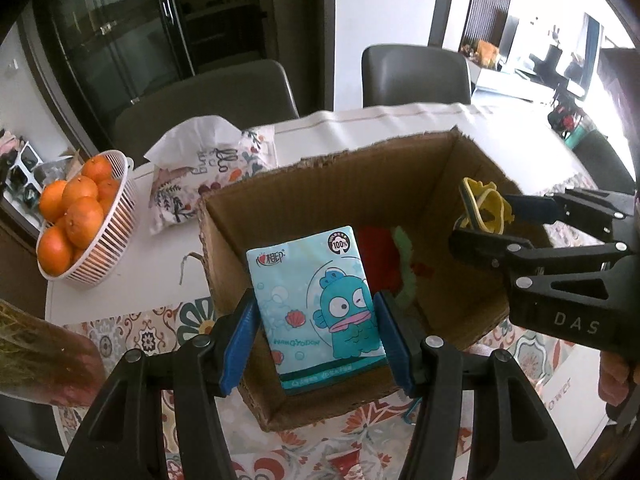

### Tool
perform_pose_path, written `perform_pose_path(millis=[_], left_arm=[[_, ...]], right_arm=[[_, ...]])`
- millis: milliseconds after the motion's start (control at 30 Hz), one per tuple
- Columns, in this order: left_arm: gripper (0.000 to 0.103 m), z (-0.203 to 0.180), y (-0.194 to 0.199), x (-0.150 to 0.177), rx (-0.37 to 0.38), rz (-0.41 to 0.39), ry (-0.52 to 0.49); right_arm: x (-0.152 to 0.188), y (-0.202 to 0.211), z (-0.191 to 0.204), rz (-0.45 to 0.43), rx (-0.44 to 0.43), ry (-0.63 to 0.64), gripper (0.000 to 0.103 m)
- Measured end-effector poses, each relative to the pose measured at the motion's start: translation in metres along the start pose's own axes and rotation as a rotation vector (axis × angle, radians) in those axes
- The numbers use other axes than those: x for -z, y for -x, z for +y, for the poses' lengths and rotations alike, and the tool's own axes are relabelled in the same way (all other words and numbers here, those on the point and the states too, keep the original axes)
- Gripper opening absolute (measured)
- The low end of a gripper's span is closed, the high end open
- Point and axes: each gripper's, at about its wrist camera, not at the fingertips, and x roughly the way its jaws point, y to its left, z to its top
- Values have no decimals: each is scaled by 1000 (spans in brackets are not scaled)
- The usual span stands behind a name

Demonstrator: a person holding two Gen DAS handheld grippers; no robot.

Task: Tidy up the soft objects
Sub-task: 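Lift the tissue pack and yellow clip and carry both over the cardboard box, then open both tools to drop the tissue pack and clip into the box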

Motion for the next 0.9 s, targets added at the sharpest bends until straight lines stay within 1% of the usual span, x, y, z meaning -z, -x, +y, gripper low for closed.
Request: perform_pose_path(millis=[100, 200, 267, 333, 367, 400, 600, 700, 833, 900], left_arm=[[57, 0, -6, 1, -13, 18, -9], [58, -2, -7, 1, -18, 20, -23], [59, -3, -8, 1, -19, 24, -25], [64, -3, -7, 0, -17, 24, -21], [69, -3, -6, 0, -20, 23, -18], [71, -3, -5, 0, -20, 21, -16], [71, -4, 3, 2, -1, 19, 4], [71, -3, 14, 4, 0, 4, 31], [72, -3, 30, 9, -6, -9, 53], [73, -4, 40, 14, 12, -25, 60]], right_arm=[[0, -7, 1, 20, 0, 6, 58], [0, -11, 4, 36, 0, 15, 59], [1, -13, 4, 43, -8, 12, 63], [1, -14, 3, 49, -10, 6, 65], [1, -13, 1, 49, -8, 2, 65], [1, -12, 1, 45, -8, 0, 66], [2, -1, 1, 12, 4, -13, 66], [2, 7, 2, -8, 7, -26, 66], [6, 26, 4, -57, 21, -46, 66], [9, 37, 6, -80, 36, -52, 66]])
